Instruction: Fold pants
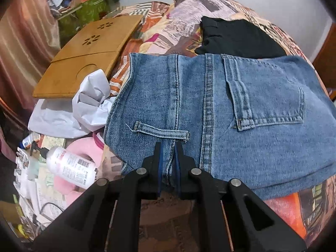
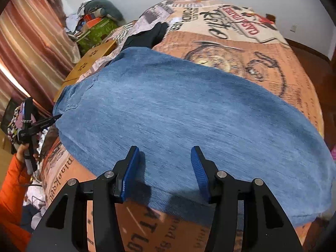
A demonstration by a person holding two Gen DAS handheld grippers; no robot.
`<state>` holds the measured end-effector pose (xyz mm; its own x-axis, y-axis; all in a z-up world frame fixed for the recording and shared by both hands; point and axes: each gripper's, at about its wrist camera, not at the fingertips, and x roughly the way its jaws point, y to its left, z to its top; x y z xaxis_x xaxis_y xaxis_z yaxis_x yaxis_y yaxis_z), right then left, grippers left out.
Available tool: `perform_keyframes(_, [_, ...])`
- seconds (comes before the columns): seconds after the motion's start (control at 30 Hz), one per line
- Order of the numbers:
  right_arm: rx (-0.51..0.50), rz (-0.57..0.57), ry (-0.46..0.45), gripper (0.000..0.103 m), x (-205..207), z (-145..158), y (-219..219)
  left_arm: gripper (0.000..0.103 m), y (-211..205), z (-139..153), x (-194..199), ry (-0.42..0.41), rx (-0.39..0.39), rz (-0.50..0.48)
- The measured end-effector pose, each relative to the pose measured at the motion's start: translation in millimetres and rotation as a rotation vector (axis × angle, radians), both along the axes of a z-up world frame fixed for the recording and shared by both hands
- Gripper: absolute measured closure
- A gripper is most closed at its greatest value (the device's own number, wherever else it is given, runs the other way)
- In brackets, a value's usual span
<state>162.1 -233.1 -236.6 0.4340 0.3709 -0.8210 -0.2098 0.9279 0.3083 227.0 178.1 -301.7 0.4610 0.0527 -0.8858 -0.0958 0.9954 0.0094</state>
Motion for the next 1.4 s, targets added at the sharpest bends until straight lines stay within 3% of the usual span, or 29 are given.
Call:
perform_keyframes(0.17, [0.004,-0.157,-0.015,0.056,-22,7,-53,0.091,-3,15,-7,-0.009,0.028,-0.006])
perform_keyframes(0.27, [-0.050,-0.179,-0.025,0.056,-21,13,-70,0.090,1,33,-5,-0.044,0.006,0.007])
perform_keyframes(0.4, [-0.061,-0.146,-0.067,0.056,5,30,-70,0.074,12,57,9,-0.110,0.015,0.036])
perform_keyframes(0.63, [-0.021,0.068,-0.186,0.056,84,61,6,0.068,35,57,68,-0.102,0.036,0.028])
perform_keyframes(0.8, [0.005,0.226,-0.194,0.056,146,53,85,0.068,54,25,102,-0.014,-0.053,0.037])
perform_keyframes(0.9, [-0.008,0.278,-0.138,0.056,179,32,117,0.084,54,9,110,0.019,-0.079,0.011])
perform_keyframes(1.03, [0.016,0.310,-0.014,0.056,205,-2,136,0.097,50,1,107,0.014,-0.076,-0.016])
perform_keyframes(1.07, [0.017,0.315,0.006,0.058,208,-10,140,0.098,50,1,105,0.002,-0.063,-0.017])
perform_keyframes(1.13, [0.021,0.323,0.031,0.081,208,-20,143,0.099,51,2,102,-0.016,-0.047,-0.013])
perform_keyframes(1.2, [0.054,0.331,0.039,0.092,206,-23,144,0.099,52,4,101,-0.030,-0.019,-0.012])
perform_keyframes(1.4, [-0.010,0.343,-0.064,0.096,204,-10,158,0.098,50,5,105,-0.023,0.125,-0.023])
